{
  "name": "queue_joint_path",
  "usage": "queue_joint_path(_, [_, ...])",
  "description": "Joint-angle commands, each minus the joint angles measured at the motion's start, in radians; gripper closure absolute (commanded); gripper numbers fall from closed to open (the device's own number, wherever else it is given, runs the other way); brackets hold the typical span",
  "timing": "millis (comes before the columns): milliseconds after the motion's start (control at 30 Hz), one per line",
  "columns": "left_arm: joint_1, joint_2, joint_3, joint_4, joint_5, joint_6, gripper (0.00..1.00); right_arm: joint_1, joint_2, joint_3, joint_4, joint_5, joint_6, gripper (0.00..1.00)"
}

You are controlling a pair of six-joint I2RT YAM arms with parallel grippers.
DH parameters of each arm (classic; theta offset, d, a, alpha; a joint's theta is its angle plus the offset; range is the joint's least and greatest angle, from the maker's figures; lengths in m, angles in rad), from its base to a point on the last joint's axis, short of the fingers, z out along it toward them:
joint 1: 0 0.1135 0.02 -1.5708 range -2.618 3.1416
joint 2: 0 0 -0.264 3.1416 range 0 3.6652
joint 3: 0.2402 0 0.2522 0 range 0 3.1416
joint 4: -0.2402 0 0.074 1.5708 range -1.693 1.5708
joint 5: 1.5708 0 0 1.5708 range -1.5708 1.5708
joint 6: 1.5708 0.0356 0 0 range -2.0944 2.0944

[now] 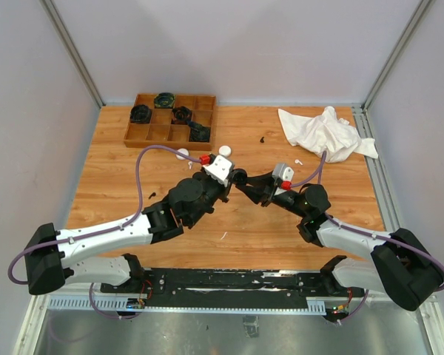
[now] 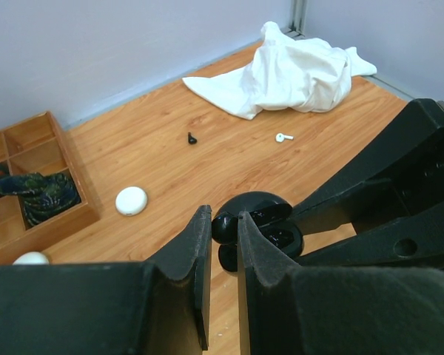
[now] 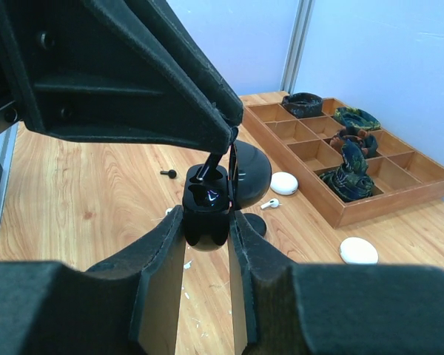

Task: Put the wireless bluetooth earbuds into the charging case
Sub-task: Place the earbud in the charging case.

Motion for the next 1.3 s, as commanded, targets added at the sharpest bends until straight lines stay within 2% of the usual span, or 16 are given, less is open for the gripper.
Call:
queue_joint_path(0, [-0.028, -0.024, -0.016, 0.051, -0.032, 0.05, 0.89, 0.022, -0.005, -0.003, 0.06, -0.018, -0.015, 0.99])
queue_joint_path(333, [-0.061, -0.021, -0.037, 0.076, -0.064, 0.111, 0.89, 0.021, -0.011, -0.004, 0.064, -0.011, -0.009, 0.99])
queue_joint_path(1267, [-0.114, 0.001, -0.033, 0.071, 0.008, 0.133, 0.7, 0.021, -0.014, -0.005, 0.075, -0.016, -0.015, 0.99])
